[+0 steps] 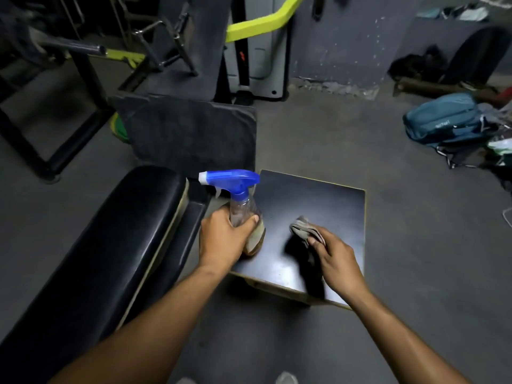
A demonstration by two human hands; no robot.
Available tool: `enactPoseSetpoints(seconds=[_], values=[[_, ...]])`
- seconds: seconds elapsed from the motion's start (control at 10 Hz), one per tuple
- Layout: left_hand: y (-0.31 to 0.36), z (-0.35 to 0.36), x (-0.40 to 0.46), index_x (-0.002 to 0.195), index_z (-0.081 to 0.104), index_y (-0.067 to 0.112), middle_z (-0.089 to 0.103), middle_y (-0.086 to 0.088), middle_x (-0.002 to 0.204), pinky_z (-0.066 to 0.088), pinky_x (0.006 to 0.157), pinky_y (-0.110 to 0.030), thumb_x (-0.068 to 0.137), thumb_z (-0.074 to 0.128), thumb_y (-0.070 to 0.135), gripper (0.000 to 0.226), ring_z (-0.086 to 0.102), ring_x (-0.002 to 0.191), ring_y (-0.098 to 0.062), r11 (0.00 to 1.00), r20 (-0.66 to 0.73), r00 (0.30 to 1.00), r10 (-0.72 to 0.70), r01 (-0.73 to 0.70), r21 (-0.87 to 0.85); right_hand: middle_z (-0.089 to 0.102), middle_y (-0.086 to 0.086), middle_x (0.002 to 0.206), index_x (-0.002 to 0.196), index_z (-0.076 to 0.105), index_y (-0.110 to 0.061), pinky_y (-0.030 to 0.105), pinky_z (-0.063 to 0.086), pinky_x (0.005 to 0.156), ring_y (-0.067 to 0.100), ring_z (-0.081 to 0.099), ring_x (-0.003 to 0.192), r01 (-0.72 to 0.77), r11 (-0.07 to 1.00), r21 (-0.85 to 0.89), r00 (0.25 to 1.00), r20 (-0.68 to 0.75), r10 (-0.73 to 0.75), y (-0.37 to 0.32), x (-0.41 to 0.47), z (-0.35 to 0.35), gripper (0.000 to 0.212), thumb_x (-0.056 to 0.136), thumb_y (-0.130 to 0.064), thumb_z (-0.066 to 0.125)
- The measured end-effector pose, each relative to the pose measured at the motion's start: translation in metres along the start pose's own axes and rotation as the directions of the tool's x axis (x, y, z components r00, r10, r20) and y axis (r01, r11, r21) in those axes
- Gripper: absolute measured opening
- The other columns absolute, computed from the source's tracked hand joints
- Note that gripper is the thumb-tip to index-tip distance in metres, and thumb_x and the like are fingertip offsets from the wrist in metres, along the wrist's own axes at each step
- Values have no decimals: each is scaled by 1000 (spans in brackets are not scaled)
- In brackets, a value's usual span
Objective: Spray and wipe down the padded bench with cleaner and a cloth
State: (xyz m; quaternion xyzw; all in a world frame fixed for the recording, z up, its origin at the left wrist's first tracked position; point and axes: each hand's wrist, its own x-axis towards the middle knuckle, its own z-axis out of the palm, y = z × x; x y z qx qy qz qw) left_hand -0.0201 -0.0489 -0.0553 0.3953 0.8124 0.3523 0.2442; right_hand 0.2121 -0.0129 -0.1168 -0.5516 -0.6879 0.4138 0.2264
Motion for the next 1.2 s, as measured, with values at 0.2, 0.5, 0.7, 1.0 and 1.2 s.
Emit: enactPoseSetpoints(seconds=[0.2, 0.5, 0.7, 1.0, 1.2], values=[[14, 39, 0, 86, 72, 17, 75, 2, 81, 57, 76, -38, 73, 80, 44, 31, 70, 82, -22, 998, 19, 999, 28, -29, 56, 64, -3, 142, 145, 57, -36, 18, 37, 100, 21, 57, 130, -28, 987, -156, 995, -98, 12, 37, 13, -15, 45, 104, -18, 56], [1, 63, -4, 100, 65, 20, 74, 4, 90, 50, 77, -26, 76, 78, 47, 38, 70, 94, -22, 994, 42, 998, 43, -48, 101, 41, 0, 158, 147, 46, -42, 44, 45, 111, 25, 34, 147, 4, 948, -317, 1000, 19, 3, 52, 18, -16, 45, 104, -30, 48], [-5, 63, -9, 111, 54, 22, 70, 6, 95, 43, 78, -22, 74, 82, 42, 51, 68, 98, -22, 994, 59, 997, 54, -59, 89, 39, -1, 159, 147, 47, -38, 43, 47, 109, 25, 33, 147, 31, 910, -414, 997, 75, 0, 60, 22, -13, 42, 105, -34, 51], [-16, 62, -17, 124, 47, 31, 63, 14, 113, 39, 79, -9, 70, 86, 37, 67, 58, 101, -3, 996, 161, 984, 75, -67, -55, 49, 9, 148, 148, 49, -26, 45, 39, 115, 34, 48, 136, 68, 789, -610, 996, 85, -20, 70, 4, -1, 59, 95, -52, 59], [-58, 51, -34, 151, 30, 22, 41, 2, 153, 27, 107, -20, 70, 87, 31, 100, 38, 140, -14, 998, 255, 965, 58, -59, -5, 51, 8, 143, 139, 53, -25, 44, 45, 109, 33, 52, 128, 96, 791, -604, 995, 25, -101, 59, -23, 18, 50, 94, -46, 60]])
